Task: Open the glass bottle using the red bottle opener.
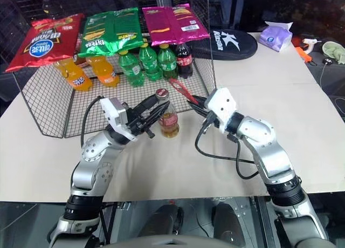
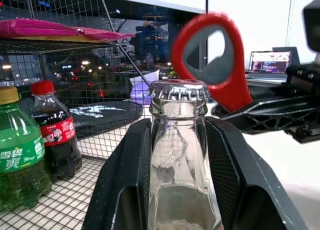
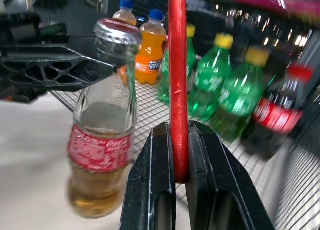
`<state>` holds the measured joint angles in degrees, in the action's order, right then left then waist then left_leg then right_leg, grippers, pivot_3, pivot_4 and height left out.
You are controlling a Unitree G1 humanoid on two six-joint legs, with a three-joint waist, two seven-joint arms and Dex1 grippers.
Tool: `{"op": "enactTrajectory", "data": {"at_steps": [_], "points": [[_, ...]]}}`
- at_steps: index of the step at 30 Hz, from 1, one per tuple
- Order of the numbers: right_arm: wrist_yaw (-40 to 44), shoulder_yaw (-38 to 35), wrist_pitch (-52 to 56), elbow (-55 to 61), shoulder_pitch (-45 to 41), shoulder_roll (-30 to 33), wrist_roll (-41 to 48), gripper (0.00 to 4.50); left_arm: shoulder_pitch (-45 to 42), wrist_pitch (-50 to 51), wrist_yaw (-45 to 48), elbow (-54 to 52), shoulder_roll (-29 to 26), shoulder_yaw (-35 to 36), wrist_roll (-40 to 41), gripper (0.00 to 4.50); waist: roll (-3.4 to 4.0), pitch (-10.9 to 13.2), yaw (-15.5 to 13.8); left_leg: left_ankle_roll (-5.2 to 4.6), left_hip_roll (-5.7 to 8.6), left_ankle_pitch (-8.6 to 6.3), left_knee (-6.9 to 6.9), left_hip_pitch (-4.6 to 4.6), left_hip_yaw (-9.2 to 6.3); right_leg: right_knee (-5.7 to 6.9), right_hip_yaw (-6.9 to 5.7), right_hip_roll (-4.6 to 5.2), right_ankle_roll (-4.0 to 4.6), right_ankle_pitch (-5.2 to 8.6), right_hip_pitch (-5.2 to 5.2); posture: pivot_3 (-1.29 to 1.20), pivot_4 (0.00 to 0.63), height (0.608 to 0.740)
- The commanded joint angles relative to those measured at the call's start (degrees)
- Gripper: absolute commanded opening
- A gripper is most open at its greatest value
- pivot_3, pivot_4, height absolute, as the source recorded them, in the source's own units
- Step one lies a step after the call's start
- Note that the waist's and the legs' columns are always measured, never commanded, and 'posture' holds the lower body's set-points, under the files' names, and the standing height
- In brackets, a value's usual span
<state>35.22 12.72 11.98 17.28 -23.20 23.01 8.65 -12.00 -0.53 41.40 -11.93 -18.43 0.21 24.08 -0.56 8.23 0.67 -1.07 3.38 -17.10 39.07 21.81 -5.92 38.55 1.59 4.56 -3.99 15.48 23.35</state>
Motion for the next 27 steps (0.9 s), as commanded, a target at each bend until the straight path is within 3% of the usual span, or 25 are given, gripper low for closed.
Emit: {"op": "enactTrajectory", "data": {"at_steps": [1,10,15,27], "points": [[-2.32,2.66,-7.30,-3.37,-0.93,-0.70,-6.96,0.00,1.89,0.85,-0.19,2.86,-0.52,-1.19,-2.34,1.12,0.00,0.00,0.00,0.00,0.00,0.00,0.00,-0.01,0.00,0.00,0.00,0.00,0.00,0.00,-0.02,0.00,0.150,0.740],[-11.78,6.60,-26.29,-15.87,-4.92,-4.12,-21.91,0.00,1.44,0.25,0.22,3.98,-0.37,-1.36,-1.86,1.12,0.04,-0.02,0.06,0.01,0.00,0.00,0.00,-0.04,0.00,0.00,0.00,-0.01,0.00,0.00,-0.03,0.00,0.150,0.740],[-16.49,4.05,-32.38,-19.23,-4.82,-7.27,-21.27,0.00,1.45,-0.12,0.35,4.61,-0.50,-1.29,-1.91,1.12,0.05,-0.05,0.12,0.01,0.01,0.00,0.00,-0.10,0.01,0.00,0.01,-0.01,0.00,0.00,-0.07,0.00,0.150,0.740],[-19.42,6.68,-40.98,-25.64,-3.66,-5.94,-29.22,0.00,0.23,0.16,-0.19,5.67,0.21,-1.62,-1.97,1.12,0.17,-0.12,0.18,0.01,0.00,0.00,-0.02,-0.26,0.01,-0.01,0.02,-0.05,0.00,0.00,-0.23,0.00,0.150,0.740]]}}
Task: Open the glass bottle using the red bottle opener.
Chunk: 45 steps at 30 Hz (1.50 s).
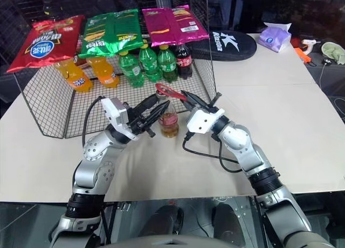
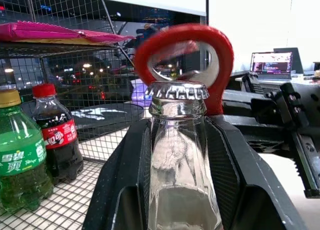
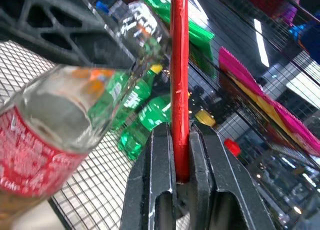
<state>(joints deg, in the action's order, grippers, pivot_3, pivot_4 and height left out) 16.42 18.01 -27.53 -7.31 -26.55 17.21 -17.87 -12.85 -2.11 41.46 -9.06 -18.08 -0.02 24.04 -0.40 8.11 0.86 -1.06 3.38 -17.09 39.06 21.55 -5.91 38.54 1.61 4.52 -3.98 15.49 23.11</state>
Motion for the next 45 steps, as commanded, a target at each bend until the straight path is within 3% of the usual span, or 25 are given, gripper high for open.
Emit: {"op": "enactTrajectory", "data": {"at_steps": [1,7,12,23,36,45], "points": [[-0.99,1.44,-1.46,-1.78,-0.56,-0.50,-3.00,0.00,1.14,1.81,-0.31,2.60,-0.09,-1.45,-1.91,1.12,0.02,-0.01,0.00,0.00,0.00,0.00,0.00,-0.06,0.00,0.00,0.00,0.00,0.00,0.00,-0.06,0.00,0.150,0.740],[-2.21,2.99,-4.03,-5.00,-2.39,-1.22,-6.00,0.00,1.27,2.23,-0.63,2.05,-0.12,-1.51,-1.91,1.12,0.03,0.00,-0.01,-0.01,-0.05,0.00,-0.45,-0.99,0.01,-0.35,0.00,-0.05,0.01,0.01,-0.95,0.00,0.150,0.740],[-4.44,6.30,-10.71,-8.55,-2.66,-0.71,-10.62,0.00,1.41,2.56,-1.06,1.46,-0.08,-1.65,-2.03,1.12,0.06,-0.04,0.01,0.00,-0.10,0.00,-0.59,-1.05,0.01,-0.48,-0.01,-0.07,0.01,0.01,-1.00,0.00,0.150,0.740],[-3.11,7.09,-16.57,-12.87,-4.96,-1.01,-10.04,0.00,1.42,3.13,-1.25,0.92,0.11,-2.08,-2.15,1.12,0.11,-0.06,-0.01,0.01,-0.12,0.00,-0.65,-1.08,0.00,-0.54,-0.01,-0.08,0.01,0.01,-1.02,0.00,0.150,0.740],[-8.08,0.86,-20.64,-16.93,-17.35,10.92,-15.59,0.00,0.57,3.28,-1.38,1.62,0.24,-2.31,-2.19,1.12,0.16,-0.02,-0.06,0.01,-0.09,0.01,-0.69,-0.98,0.00,-0.60,-0.01,-0.06,0.01,0.01,-1.01,0.00,0.150,0.740],[-9.51,-0.51,-20.43,-15.69,-19.38,12.86,-15.75,0.00,0.66,2.73,-1.89,2.12,0.81,-2.49,-2.36,1.12,0.17,-0.01,0.03,0.01,-0.14,0.01,-0.79,-0.90,0.00,-0.73,-0.01,-0.07,0.02,0.01,-0.93,0.00,0.150,0.740]]}}
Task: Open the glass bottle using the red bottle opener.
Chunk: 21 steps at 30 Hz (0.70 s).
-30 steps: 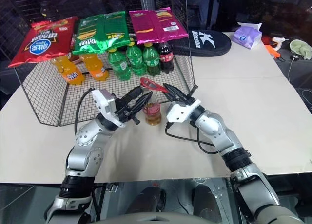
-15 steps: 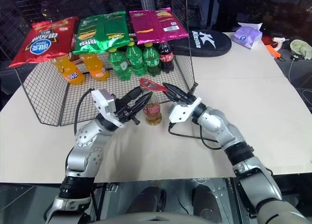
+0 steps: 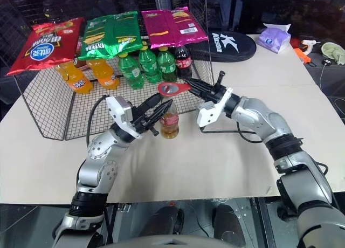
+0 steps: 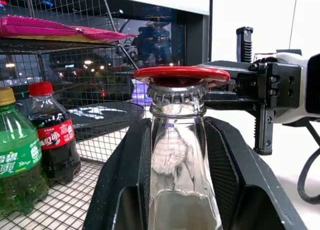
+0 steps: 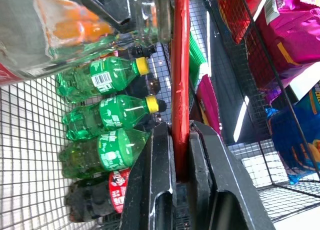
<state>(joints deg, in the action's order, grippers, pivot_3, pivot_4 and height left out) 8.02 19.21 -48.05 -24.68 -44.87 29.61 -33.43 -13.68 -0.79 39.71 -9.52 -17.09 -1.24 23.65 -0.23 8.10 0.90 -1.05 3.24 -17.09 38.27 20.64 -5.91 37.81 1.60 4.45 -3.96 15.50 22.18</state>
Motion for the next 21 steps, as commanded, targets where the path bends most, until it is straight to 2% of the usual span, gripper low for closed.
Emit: {"op": "enactTrajectory", "data": {"at_steps": [1,6,16,18,21], "points": [[-1.43,-1.81,0.18,1.97,-1.10,0.46,-0.40,0.00,1.49,1.40,-0.16,2.62,-0.15,-1.27,-1.99,1.12,0.00,0.00,-0.02,0.00,0.00,0.00,0.00,0.00,0.00,0.00,0.00,0.00,0.00,0.00,0.00,0.00,0.150,0.740],[-3.11,-5.12,2.46,3.83,-1.44,0.19,2.40,0.00,1.50,1.39,0.04,2.69,-0.05,-1.35,-1.93,1.12,0.01,0.03,-0.05,0.00,0.00,0.00,0.00,0.02,0.00,-0.01,0.00,0.00,0.00,0.00,0.01,0.00,0.150,0.740],[-0.19,-9.40,5.29,2.98,3.73,0.26,11.41,0.00,1.53,1.30,0.12,2.92,0.06,-1.43,-2.06,1.12,0.02,0.05,-0.07,0.00,-0.01,0.00,-0.05,0.06,-0.03,-0.09,-0.03,0.01,0.00,0.00,0.00,0.00,0.150,0.740],[1.91,-9.19,6.01,3.34,5.26,0.23,13.67,0.00,1.55,1.23,0.15,3.00,0.04,-1.38,-2.06,1.12,0.04,0.06,-0.02,0.00,0.00,0.00,-0.05,0.06,-0.02,-0.10,-0.01,0.02,0.00,0.00,0.00,0.00,0.150,0.740],[8.56,-8.64,9.65,5.15,8.63,-1.13,22.06,0.00,1.54,1.19,0.18,3.04,0.07,-1.42,-1.99,1.12,0.04,0.06,-0.04,0.00,-0.04,0.00,-0.06,0.05,-0.02,-0.11,-0.02,0.00,0.00,0.00,0.00,0.00,0.150,0.740]]}}
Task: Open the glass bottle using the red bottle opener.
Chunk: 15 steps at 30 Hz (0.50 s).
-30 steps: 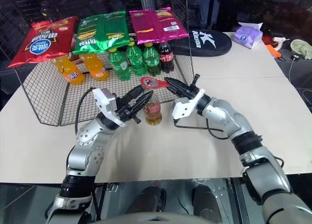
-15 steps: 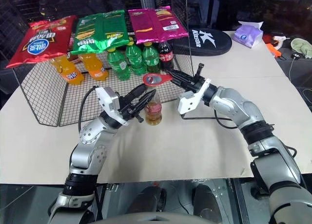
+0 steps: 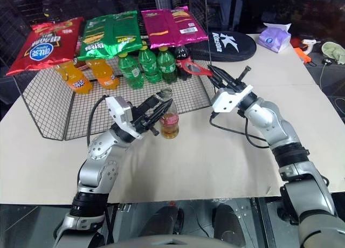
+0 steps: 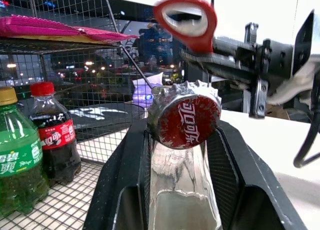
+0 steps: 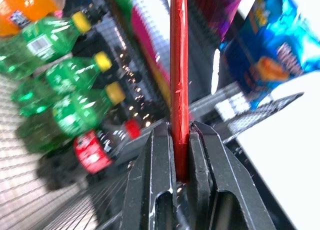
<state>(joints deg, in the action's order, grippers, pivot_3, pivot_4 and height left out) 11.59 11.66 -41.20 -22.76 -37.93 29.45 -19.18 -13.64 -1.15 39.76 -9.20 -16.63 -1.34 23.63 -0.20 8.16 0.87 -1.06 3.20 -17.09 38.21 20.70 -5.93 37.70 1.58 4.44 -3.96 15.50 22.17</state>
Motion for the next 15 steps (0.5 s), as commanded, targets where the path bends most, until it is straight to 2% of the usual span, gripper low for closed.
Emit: {"op": "enactTrajectory", "data": {"at_steps": [1,5,7,10,15], "points": [[7.36,-1.00,4.47,4.25,2.83,-1.54,10.91,0.00,1.55,1.53,0.11,2.67,-0.36,-1.37,-1.99,1.12,0.00,0.01,-0.01,0.00,-0.01,0.00,0.00,0.01,-0.01,0.00,-0.01,0.00,0.00,0.00,0.00,0.00,0.150,0.740],[17.29,-0.62,17.11,14.61,10.94,-3.02,25.22,0.00,1.56,1.71,0.14,2.59,-0.20,-1.21,-1.41,1.12,0.01,0.01,-0.14,0.00,-0.04,0.00,-0.01,0.02,-0.07,-0.04,-0.03,0.01,0.00,0.00,-0.02,0.00,0.150,0.740],[20.61,-0.61,23.37,19.46,14.57,-2.97,29.56,0.00,1.59,1.75,0.16,2.54,-0.18,-1.12,-1.17,1.12,0.04,0.02,-0.18,-0.01,-0.05,-0.01,-0.01,0.05,-0.10,-0.08,-0.05,0.01,0.00,0.00,-0.02,0.00,0.150,0.740],[22.74,-1.01,29.05,24.08,19.50,-2.52,31.51,0.00,1.62,1.53,0.01,2.64,-0.08,-1.03,-1.23,1.12,0.04,0.02,-0.25,-0.02,-0.04,-0.02,-0.01,0.04,-0.10,-0.09,-0.05,0.03,0.00,0.00,-0.03,0.00,0.150,0.740],[23.23,-1.98,32.31,26.91,21.16,-3.36,30.95,0.00,1.75,1.23,-0.30,2.69,-0.04,-0.94,-1.63,1.12,0.05,0.03,-0.16,-0.02,-0.04,-0.02,-0.01,0.03,-0.10,-0.07,-0.07,0.01,0.00,0.00,-0.03,0.00,0.150,0.740]]}}
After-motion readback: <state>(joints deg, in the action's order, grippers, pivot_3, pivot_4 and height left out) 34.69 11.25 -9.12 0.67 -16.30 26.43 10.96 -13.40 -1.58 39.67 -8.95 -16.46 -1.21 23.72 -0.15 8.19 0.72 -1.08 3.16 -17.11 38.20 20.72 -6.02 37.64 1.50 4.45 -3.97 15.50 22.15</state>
